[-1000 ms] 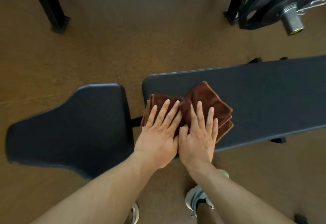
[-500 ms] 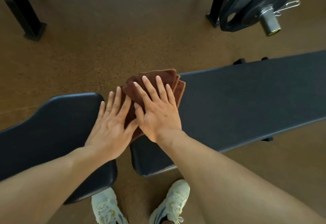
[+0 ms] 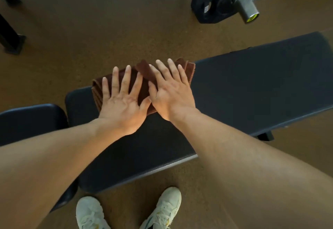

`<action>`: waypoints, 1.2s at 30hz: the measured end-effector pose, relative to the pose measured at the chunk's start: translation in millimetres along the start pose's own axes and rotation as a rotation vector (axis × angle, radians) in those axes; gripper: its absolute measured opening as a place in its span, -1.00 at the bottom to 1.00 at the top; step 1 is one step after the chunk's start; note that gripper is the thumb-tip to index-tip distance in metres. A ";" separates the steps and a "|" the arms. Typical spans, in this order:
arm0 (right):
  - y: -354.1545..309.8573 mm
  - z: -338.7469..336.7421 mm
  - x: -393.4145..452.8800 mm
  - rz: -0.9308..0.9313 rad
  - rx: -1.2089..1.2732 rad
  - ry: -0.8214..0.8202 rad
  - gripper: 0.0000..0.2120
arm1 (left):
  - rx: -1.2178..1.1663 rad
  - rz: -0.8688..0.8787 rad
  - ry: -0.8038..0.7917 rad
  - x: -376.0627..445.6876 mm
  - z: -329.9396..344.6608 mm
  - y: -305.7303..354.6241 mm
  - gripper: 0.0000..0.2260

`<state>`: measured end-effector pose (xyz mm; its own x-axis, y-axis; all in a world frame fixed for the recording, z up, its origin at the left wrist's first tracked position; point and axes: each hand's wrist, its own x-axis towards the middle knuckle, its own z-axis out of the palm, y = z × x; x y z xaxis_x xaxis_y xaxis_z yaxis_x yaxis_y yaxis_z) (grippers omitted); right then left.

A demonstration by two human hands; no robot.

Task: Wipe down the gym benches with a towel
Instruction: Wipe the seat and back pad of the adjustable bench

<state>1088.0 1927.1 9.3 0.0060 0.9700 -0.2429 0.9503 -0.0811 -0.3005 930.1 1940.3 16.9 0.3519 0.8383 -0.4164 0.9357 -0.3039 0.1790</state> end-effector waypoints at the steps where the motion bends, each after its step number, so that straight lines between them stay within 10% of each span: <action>1: 14.6 -2.7 -2.6 0.016 -0.006 0.008 -0.45 | 0.003 0.015 -0.003 4.9 0.8 13.7 -0.33; 12: 90.8 0.8 -87.2 0.391 0.037 0.142 -0.45 | 0.008 0.289 -0.009 -0.1 26.2 111.0 -0.36; 22: -41.9 61.5 -178.0 0.600 0.238 0.254 -0.40 | -0.106 0.434 0.025 -120.4 60.0 18.1 -0.40; 29: -172.5 95.4 -163.7 0.386 0.120 0.177 -0.44 | -0.413 0.177 0.057 -185.5 51.9 -116.0 -0.28; 34: -221.1 108.2 -144.4 0.405 0.077 0.189 -0.47 | -1.492 -0.371 -0.590 -195.0 21.9 -179.6 -0.09; 36: -224.3 105.4 -142.2 0.404 0.066 0.185 -0.48 | -1.499 -0.365 -0.603 -197.4 18.7 -190.1 -0.21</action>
<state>841.2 1783.2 14.0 0.4335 0.8818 -0.1857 0.8384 -0.4702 -0.2756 683.2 1824.1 48.4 0.4257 0.3695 -0.8260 0.2385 0.8347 0.4963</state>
